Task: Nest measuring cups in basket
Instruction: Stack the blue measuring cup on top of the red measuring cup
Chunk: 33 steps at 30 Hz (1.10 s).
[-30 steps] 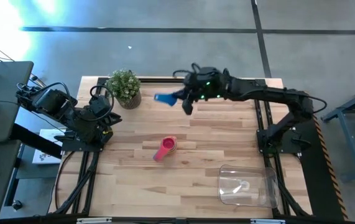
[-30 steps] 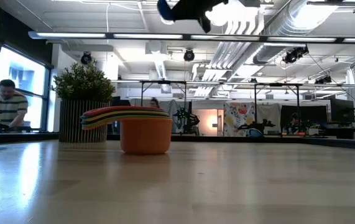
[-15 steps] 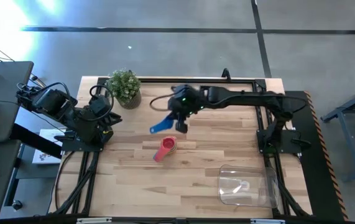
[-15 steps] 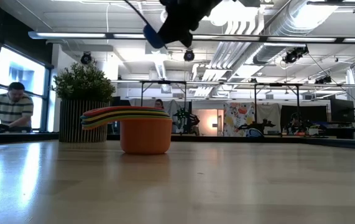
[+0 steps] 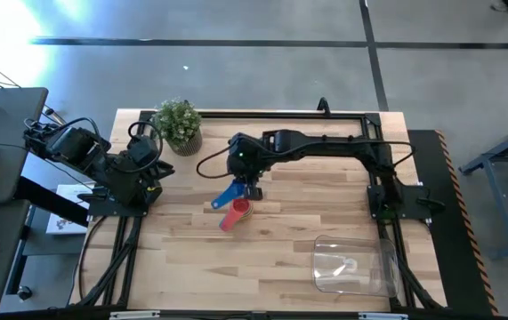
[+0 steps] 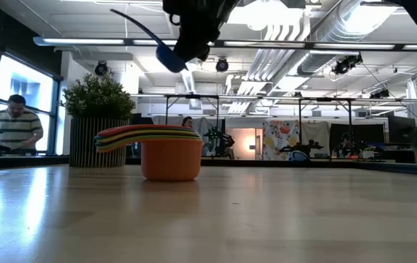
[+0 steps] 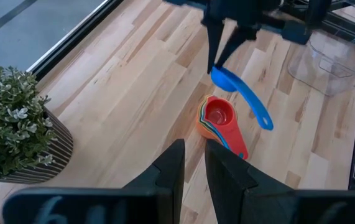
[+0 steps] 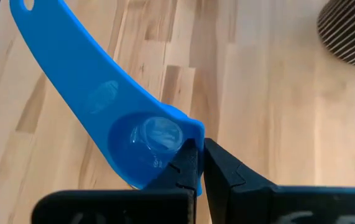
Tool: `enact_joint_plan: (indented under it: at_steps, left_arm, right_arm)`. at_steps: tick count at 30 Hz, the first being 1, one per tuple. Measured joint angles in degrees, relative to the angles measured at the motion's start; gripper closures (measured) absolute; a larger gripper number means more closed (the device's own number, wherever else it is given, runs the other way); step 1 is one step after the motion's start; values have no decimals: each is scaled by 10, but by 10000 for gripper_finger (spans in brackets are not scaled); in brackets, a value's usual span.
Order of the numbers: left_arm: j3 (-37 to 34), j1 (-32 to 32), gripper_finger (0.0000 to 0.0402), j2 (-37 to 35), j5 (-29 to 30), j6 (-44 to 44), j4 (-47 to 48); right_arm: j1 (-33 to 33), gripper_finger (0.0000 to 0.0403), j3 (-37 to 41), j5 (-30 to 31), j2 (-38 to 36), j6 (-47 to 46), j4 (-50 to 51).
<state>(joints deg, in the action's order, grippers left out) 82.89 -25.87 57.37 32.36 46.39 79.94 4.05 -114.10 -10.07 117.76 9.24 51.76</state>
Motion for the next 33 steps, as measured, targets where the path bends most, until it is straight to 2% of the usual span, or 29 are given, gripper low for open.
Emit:
enact_joint_plan:
  at_steps: [18, 33]
  left_arm:
    - [0, 0, 349, 0, 1, 0, 0]
    - [0, 0, 349, 0, 1, 0, 0]
  right_arm:
    - [-22, 403, 0, 0, 84, 14, 27]
    - [-25, 403, 0, 0, 93, 61, 26]
